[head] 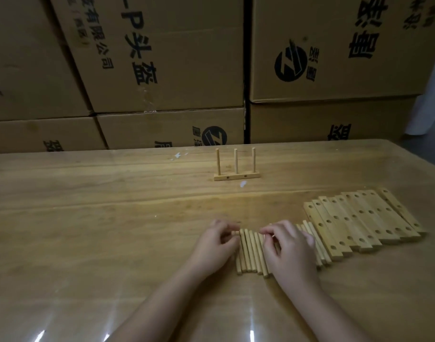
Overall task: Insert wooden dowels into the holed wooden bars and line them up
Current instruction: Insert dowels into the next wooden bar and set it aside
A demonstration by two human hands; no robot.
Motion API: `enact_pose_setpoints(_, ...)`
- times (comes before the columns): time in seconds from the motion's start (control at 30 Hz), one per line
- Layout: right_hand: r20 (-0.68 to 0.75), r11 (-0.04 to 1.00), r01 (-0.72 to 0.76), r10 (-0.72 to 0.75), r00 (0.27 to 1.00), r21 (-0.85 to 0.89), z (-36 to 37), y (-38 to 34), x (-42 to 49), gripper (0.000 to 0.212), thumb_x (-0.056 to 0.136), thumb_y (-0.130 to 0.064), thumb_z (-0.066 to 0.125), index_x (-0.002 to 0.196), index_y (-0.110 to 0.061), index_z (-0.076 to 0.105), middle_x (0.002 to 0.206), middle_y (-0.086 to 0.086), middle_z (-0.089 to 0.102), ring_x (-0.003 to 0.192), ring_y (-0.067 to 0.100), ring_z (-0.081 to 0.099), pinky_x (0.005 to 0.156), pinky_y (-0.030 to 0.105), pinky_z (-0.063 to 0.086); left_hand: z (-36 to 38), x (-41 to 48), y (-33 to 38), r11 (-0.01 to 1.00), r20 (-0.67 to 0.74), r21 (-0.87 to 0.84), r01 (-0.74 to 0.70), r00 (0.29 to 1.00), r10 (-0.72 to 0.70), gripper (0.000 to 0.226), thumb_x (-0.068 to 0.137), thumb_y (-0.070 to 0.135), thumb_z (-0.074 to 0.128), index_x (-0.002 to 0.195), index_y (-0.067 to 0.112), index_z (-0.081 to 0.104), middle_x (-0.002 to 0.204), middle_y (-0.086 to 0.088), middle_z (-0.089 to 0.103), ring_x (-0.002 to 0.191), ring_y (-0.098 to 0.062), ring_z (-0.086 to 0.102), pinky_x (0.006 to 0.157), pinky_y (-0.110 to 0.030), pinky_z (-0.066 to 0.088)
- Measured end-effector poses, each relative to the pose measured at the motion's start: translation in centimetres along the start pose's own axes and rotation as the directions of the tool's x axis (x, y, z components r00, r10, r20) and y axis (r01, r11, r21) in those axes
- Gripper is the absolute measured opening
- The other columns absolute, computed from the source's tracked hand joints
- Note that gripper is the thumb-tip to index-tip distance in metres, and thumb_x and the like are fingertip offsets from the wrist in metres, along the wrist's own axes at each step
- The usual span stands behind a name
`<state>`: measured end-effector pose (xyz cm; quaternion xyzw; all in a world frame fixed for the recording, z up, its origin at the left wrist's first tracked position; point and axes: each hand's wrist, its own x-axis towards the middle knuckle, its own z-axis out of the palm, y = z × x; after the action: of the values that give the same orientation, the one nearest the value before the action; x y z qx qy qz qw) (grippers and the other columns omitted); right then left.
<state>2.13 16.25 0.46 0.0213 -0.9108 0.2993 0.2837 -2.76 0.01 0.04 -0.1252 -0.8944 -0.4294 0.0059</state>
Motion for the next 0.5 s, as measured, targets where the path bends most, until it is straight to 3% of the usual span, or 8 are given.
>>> enact_pose_setpoints(0.1, -0.006, 0.997, -0.070, 0.071, 0.997, 0.009, -0.4, 0.4, -0.1, 0.014, 0.083, -0.012, 0.062, 0.091, -0.022, 0.068, 0.092, -0.007, 0.055, 0.084, 0.011, 0.055, 0.086, 0.031, 0.026, 0.1, -1.3, 0.1, 1.000, -0.036, -0.007, -0.015, 0.999, 0.015, 0.023, 0.091, 0.018, 0.060, 0.113, 0.016, 0.064, 0.118, 0.003, 0.054, 0.104, -0.005, 0.053, 0.081, 0.006, 0.030)
enact_pose_setpoints(0.23, -0.029, 0.972, -0.207, 0.211, 0.977, 0.108, -1.3, 0.8, -0.4, 0.014, 0.087, -0.012, 0.058, 0.094, -0.020, 0.066, 0.097, -0.008, 0.048, 0.092, 0.016, 0.053, 0.083, 0.032, 0.040, 0.3, -2.3, -0.1, 0.997, -0.094, 0.023, -0.079, 0.992, 0.081, 0.025, 0.091, 0.020, 0.061, 0.115, 0.014, 0.064, 0.122, 0.008, 0.049, 0.118, -0.008, 0.050, 0.098, -0.013, 0.034)
enact_pose_setpoints(0.3, 0.007, 0.961, -0.226, 0.228, 0.974, 0.161, -1.8, 0.3, -0.3, 0.014, 0.089, -0.013, 0.056, 0.096, -0.021, 0.065, 0.101, -0.007, 0.047, 0.092, 0.015, 0.054, 0.074, 0.027, 0.046, 0.2, -2.8, -0.3, 0.990, 0.010, 0.037, -0.138, 0.990, 0.138, 0.037, 0.088, 0.033, 0.065, 0.123, 0.021, 0.059, 0.130, 0.010, 0.044, 0.126, -0.008, 0.044, 0.104, -0.018, 0.031)
enact_pose_setpoints(0.4, 0.019, 0.909, -0.282, 0.291, 0.957, 0.307, -3.5, 0.1, 1.6, 0.013, 0.091, -0.018, 0.053, 0.094, -0.029, 0.060, 0.102, -0.010, 0.047, 0.085, 0.000, 0.052, 0.058, 0.010, 0.039, -0.5, -3.3, -1.0, 0.954, 0.269, 0.207, -0.215, 0.950, 0.156, 0.085, 0.071, 0.065, 0.069, 0.144, 0.036, 0.034, 0.150, 0.019, 0.022, 0.136, -0.001, 0.019, 0.114, -0.027, 0.016)
enact_pose_setpoints(0.5, -0.055, 0.891, -0.347, 0.378, 0.924, 0.294, -7.1, 3.6, 4.4, 0.015, 0.091, -0.026, 0.053, 0.102, -0.034, 0.058, 0.111, -0.008, 0.049, 0.087, 0.001, 0.051, 0.063, 0.017, 0.040, -1.0, -3.4, -1.2, 0.933, 0.307, 0.276, -0.233, 0.941, 0.144, 0.097, 0.070, 0.069, 0.066, 0.149, 0.040, 0.018, 0.157, 0.021, 0.008, 0.138, -0.001, 0.011, 0.116, -0.029, 0.010)
